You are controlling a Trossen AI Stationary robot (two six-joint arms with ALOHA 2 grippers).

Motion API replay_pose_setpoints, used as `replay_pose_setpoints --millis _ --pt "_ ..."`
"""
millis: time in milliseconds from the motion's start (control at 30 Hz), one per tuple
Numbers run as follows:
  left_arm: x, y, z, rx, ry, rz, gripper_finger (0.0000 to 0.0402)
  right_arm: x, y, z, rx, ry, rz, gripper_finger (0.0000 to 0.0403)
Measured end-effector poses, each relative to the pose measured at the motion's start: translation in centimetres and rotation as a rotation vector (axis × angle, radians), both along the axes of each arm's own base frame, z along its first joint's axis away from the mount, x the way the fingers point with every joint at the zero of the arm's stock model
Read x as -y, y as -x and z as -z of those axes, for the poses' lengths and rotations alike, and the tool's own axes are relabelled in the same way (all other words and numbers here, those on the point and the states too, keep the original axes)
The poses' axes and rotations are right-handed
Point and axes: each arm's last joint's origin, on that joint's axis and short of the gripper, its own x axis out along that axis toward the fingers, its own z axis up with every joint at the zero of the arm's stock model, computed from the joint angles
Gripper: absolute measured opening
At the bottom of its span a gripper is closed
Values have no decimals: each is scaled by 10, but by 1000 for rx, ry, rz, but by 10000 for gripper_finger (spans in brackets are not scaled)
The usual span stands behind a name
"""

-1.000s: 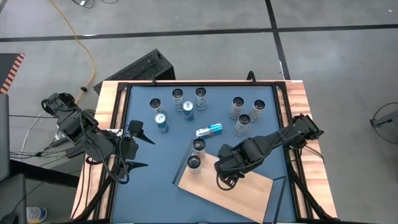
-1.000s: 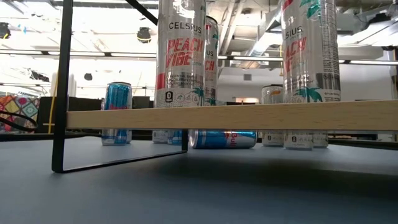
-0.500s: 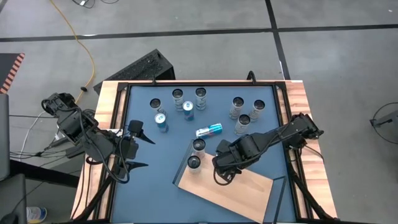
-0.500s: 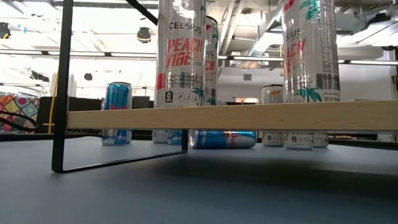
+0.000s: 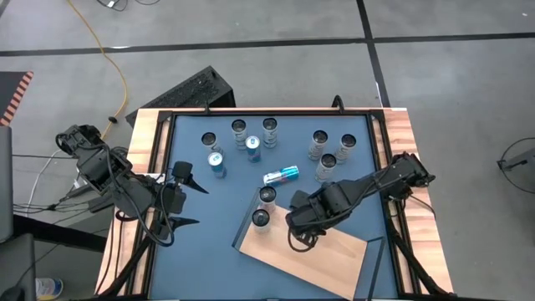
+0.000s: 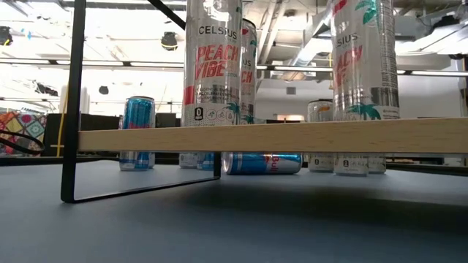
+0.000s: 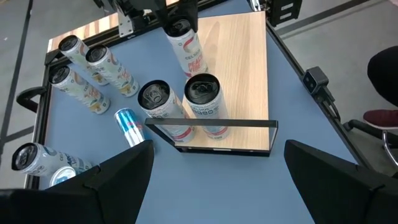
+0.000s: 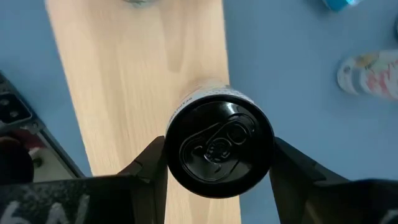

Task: Place canned beverage on shelf
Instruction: Put the white pink soda can aligned with the other white pink soda cans on the shelf

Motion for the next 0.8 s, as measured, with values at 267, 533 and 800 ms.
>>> replay_pose_setpoints --millis 267,533,800 --pt "0 0 0 -5 21 -6 348 -5 -11 -1 106 -22 -162 191" --pt "0 0 0 -5 27 -9 348 -8 -17 2 125 -21 -242 191" --pt "0 0 0 0 30 -10 348 -13 -18 2 145 -26 -283 191"
